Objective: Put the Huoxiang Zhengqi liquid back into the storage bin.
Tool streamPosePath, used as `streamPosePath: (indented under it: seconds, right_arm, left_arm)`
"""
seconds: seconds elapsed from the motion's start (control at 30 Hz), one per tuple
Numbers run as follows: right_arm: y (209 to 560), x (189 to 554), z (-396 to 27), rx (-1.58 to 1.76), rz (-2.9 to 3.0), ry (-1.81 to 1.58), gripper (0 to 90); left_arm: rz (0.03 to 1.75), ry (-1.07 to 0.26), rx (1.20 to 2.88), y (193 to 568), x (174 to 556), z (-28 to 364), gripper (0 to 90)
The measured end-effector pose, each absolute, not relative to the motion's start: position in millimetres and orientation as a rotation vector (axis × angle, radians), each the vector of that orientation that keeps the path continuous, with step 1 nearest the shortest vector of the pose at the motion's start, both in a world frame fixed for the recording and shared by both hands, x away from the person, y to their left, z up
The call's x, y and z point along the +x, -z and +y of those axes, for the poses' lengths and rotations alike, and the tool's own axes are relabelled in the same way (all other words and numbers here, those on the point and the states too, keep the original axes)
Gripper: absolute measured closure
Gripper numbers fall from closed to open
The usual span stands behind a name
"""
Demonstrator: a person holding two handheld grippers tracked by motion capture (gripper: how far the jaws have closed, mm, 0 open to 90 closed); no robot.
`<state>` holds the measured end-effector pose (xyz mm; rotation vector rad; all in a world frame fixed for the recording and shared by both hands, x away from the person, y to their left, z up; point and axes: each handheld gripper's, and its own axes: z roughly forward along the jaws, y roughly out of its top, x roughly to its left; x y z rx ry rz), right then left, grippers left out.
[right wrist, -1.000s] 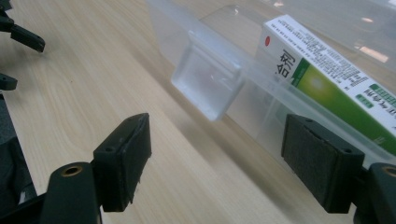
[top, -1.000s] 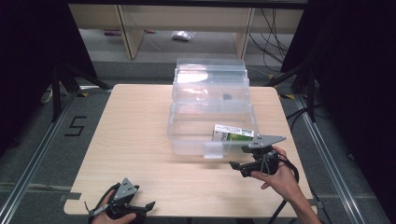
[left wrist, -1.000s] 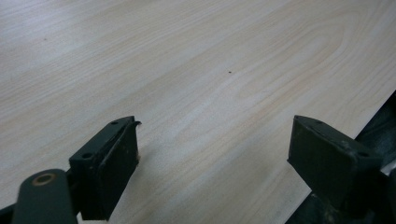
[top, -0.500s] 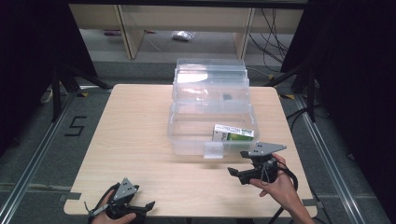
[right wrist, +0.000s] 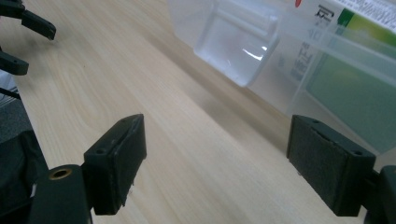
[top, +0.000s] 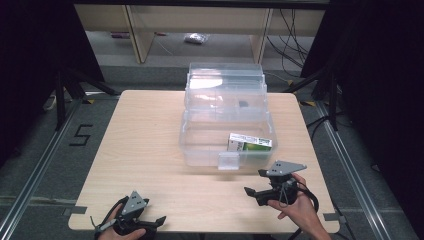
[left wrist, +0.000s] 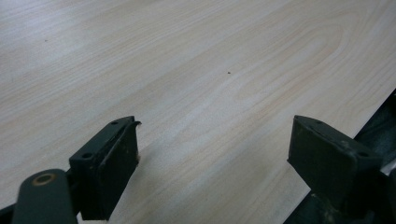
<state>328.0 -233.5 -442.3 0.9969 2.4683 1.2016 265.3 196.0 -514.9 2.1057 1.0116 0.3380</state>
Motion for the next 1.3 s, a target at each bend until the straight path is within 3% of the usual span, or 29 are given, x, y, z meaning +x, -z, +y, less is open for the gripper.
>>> streamPosePath:
  seconds: [1.3]
  right_arm:
    - [482.0, 285.6, -249.7, 1.116, 2.528, -1.085, 18.8]
  left_arm:
    - [1.008, -0.329, 2.086, 514.5, 264.6, 194.9, 15.5]
